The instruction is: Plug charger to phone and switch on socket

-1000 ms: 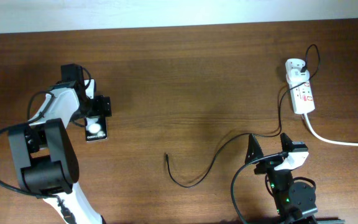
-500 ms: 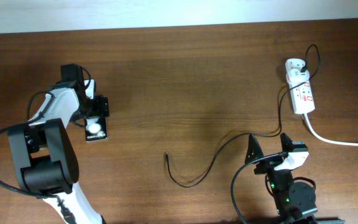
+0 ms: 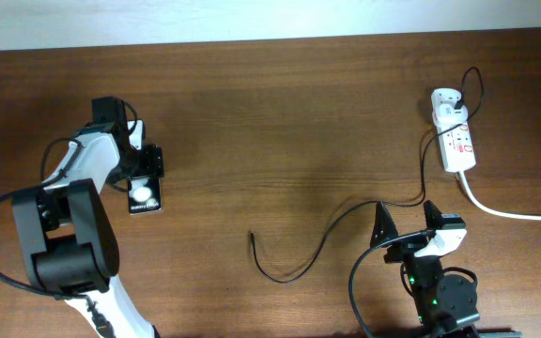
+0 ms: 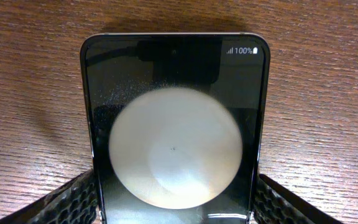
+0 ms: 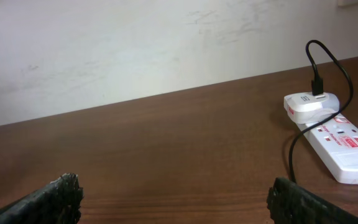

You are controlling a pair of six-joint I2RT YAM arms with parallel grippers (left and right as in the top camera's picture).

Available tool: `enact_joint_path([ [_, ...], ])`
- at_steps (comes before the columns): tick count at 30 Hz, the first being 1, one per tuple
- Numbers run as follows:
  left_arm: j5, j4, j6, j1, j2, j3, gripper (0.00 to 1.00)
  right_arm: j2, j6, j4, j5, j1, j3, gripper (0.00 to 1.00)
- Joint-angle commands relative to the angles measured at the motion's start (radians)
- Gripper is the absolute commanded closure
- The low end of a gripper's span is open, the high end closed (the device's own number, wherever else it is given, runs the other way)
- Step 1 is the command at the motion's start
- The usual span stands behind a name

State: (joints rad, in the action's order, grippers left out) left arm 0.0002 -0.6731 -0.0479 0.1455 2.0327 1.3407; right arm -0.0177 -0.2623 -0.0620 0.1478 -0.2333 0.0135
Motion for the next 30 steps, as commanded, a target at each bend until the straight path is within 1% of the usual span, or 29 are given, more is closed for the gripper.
enact_joint_path([
  [1,0.038,-0.019,0.01,-0.001,0.017,-0.034,0.22,0.006,-0.005,-0.003,-0.005,0.005,-0.008,0.01],
  [4,0.038,-0.019,0.01,-0.001,0.017,-0.034,0.23,0.006,-0.005,-0.003,-0.005,0.005,-0.008,0.01],
  [6,0.038,-0.019,0.01,-0.001,0.017,-0.034,0.25,0.006,-0.005,-0.003,-0.005,0.005,-0.008,0.01],
  [13,0.038,-0.019,0.01,-0.001,0.017,-0.034,0.29,0.006,-0.005,-0.003,-0.005,0.005,-0.008,0.01],
  [15,0.038,-0.019,0.01,-0.001,0.017,-0.034,0.34,0.006,-0.005,-0.003,-0.005,0.005,-0.008,0.01],
  [17,0.038,-0.019,0.01,-0.001,0.017,-0.034,0.4,0.006,-0.005,-0.003,-0.005,0.005,-0.008,0.01],
  [20,0.038,-0.019,0.01,-0.001,0.017,-0.034,0.53,0.006,-0.005,-0.003,-0.005,0.005,-0.008,0.01],
  [21,0.038,-0.019,0.01,-0.001,0.017,-0.034,0.64,0.006,-0.005,-0.003,-0.005,0.005,-0.008,0.01],
  [22,0.038,-0.019,0.01,-0.001,0.017,-0.034,0.78,0.006,-0.005,-0.003,-0.005,0.005,-0.008,0.01],
  [23,0.038,-0.019,0.01,-0.001,0.017,-0.034,0.86,0.006,-0.005,-0.003,-0.005,0.005,-0.008,0.01],
  [24,0.038,-0.019,0.01,-0.001,0.017,-0.034,0.96,0.006,-0.005,-0.003,-0.005,0.005,-0.008,0.01],
  [25,0.038,-0.019,0.01,-0.001,0.017,-0.034,1.0,0.006,-0.005,-0.003,-0.005,0.005,-0.008,0.01],
  [30,0.038,-0.019,0.01,-0.001,0.017,-0.034,1.0,0.006,-0.005,-0.003,-0.005,0.005,-0.008,0.01],
])
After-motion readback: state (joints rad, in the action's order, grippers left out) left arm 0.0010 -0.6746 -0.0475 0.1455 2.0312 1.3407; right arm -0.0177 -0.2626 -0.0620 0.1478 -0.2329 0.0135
